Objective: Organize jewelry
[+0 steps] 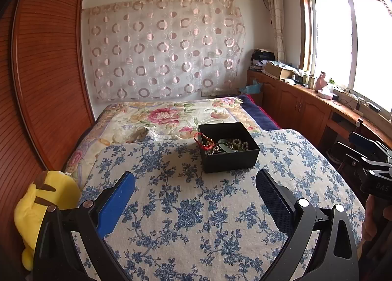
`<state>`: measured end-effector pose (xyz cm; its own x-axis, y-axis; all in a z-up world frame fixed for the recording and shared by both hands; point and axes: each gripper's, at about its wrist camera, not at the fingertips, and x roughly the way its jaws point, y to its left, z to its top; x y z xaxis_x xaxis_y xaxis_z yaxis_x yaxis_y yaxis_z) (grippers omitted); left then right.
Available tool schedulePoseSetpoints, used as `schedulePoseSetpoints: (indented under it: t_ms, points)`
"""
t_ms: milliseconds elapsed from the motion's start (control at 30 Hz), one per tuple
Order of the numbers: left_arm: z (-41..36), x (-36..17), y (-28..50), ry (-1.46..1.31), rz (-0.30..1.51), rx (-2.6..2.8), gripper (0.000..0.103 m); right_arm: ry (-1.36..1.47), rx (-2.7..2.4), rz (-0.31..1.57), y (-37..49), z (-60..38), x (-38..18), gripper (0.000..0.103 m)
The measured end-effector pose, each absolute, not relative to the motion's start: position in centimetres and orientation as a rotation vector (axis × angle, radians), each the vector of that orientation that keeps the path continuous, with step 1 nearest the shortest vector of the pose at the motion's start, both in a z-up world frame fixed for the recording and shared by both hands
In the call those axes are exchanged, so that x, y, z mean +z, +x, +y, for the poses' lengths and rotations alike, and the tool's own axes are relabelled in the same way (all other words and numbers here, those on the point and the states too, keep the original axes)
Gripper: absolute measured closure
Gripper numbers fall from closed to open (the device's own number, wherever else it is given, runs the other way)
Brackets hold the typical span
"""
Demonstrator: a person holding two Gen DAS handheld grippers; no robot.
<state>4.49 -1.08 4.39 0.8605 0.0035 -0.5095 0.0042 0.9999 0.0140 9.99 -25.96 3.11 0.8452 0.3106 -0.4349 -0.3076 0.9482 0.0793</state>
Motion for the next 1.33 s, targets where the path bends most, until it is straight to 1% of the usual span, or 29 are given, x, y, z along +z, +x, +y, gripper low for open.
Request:
schedulePoseSetpoints:
  t_ms: [1333]
  points:
    - [-1.27, 4.74, 4.17, 0.006, 0.523, -0.003, 0.008, 0.007, 0.324, 0.456, 10.03, -25.91, 3.05, 0.003]
